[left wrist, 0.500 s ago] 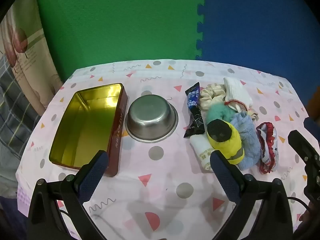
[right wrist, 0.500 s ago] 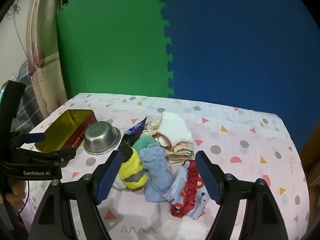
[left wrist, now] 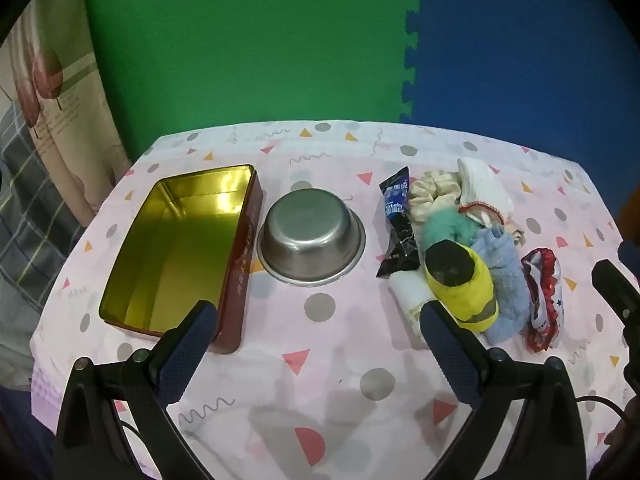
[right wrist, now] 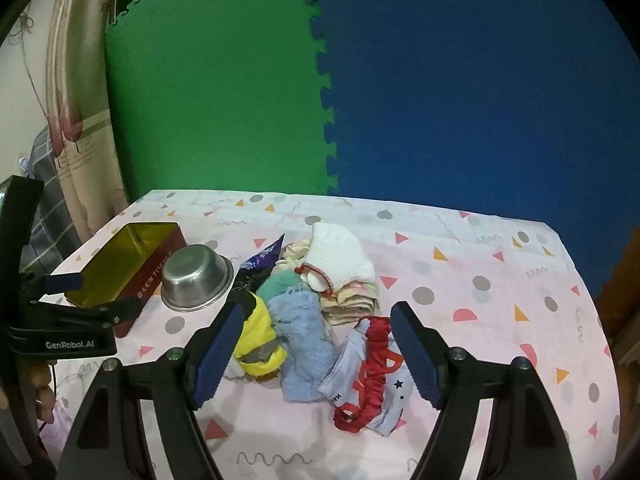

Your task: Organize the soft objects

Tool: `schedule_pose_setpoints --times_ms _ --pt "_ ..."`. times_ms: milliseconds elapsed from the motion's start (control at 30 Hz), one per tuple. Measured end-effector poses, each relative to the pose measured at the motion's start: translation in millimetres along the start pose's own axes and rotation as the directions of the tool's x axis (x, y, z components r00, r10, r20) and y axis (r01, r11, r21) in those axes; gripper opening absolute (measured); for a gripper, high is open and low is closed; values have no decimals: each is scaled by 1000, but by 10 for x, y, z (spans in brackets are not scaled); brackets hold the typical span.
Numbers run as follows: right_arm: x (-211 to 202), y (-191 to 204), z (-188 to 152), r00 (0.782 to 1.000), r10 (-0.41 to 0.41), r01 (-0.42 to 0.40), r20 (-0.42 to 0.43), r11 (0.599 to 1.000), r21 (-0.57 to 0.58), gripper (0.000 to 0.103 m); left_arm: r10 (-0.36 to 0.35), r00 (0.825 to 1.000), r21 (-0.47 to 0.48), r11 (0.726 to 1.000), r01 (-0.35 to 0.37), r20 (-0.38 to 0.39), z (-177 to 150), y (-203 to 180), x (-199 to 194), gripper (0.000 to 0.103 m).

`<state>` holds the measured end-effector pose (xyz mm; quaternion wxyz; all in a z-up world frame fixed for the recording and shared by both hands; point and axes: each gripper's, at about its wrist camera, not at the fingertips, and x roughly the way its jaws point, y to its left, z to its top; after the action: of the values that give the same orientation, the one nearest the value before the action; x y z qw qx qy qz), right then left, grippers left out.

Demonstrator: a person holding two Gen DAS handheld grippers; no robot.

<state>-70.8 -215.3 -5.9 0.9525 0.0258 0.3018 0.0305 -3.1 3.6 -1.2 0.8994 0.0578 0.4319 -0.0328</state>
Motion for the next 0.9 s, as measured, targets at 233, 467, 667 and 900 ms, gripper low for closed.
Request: schedule_pose_setpoints --times_ms 233,467,667,900 --pt "12 -40 -43 1000 5 -5 0 1000 16 78 13 999 10 1000 -14 48 -13 -15 -22 101" --pt "1 -35 -71 1000 4 -4 -1 1000 20 78 -3 1000 -1 1000 3 12 -16 -45 23 101" --pt "1 -41 -103 1000 3 -3 -8 1000 24 78 -3 1000 -25 1000 3 1 -33 -4 38 101" --pt "17 -85 -101 1000 10 -9 -18 999 36 78 2 1000 -34 999 -2 -20 -53 21 83 101"
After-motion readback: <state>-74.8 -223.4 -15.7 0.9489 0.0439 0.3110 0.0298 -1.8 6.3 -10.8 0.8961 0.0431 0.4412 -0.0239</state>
